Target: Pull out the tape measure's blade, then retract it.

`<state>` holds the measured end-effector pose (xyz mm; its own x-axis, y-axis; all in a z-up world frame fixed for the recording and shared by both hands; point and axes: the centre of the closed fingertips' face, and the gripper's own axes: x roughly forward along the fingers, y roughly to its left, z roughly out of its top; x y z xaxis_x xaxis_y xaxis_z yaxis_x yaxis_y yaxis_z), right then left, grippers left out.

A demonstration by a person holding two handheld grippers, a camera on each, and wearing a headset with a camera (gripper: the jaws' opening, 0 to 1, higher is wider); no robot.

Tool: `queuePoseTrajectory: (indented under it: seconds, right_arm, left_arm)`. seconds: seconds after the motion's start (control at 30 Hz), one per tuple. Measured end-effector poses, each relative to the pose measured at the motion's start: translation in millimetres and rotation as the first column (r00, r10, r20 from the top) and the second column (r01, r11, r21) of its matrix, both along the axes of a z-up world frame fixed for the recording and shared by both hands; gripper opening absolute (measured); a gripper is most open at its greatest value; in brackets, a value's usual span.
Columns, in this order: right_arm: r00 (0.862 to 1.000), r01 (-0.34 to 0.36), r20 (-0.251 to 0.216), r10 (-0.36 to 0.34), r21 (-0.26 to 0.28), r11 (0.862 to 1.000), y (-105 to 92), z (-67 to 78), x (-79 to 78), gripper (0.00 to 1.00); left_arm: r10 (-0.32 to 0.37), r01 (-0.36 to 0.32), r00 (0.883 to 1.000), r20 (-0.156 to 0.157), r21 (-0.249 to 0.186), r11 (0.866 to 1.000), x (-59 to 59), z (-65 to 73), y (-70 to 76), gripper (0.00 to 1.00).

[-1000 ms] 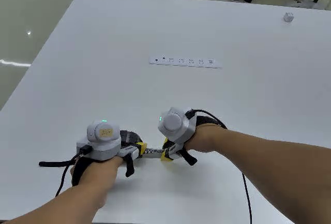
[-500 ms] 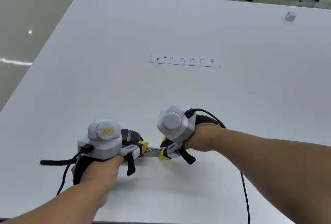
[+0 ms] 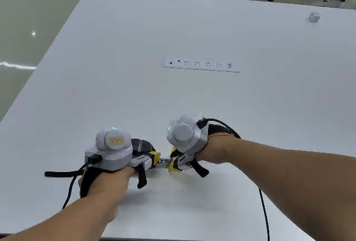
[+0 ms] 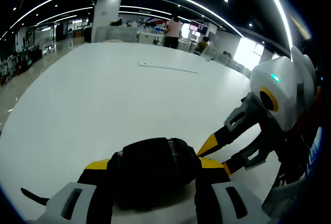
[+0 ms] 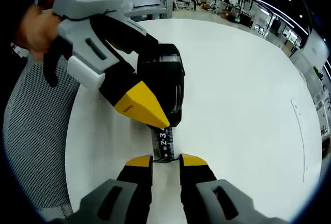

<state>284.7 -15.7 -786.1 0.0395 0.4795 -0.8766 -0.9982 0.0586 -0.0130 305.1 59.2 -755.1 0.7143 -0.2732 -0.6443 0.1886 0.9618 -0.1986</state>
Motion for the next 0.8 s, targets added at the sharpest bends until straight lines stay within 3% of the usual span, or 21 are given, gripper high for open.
queuePoseTrajectory:
  seconds: [0.23, 0.37, 0.6, 0.8]
  right_arm:
    - [1.0, 0.008, -0.01, -0.008, 0.009, 1.0, 0.1, 1.3, 0.8, 0.2]
    - [0.997, 0.055, -0.056, -0.053, 0.034, 0.998, 0.0, 5.5, 2.1, 0.2]
    - [0.996, 0.073, -0.059, -0.071, 0.036, 0.997, 0.2, 3.5, 1.1, 0.18]
    - [0.998, 0.045, -0.037, -0.044, 0.041, 0.998, 2.4, 3.8, 0.1, 0.18]
  left_arm:
    - [-0.001, 0.001, 1.0, 0.0, -0.001, 1.0, 0.2, 0.2, 0.0, 0.6]
    - [0.001, -0.001, 1.0, -0.001, -0.004, 1.0, 0.4, 0.1, -0.1, 0.6]
    - [0.004, -0.004, 1.0, -0.004, -0.009, 1.0, 0.3, -0.5, 0.1, 0.6]
    - [0.006, -0.006, 1.0, -0.006, -0.013, 1.0, 0.3, -0.4, -0.1, 0.6]
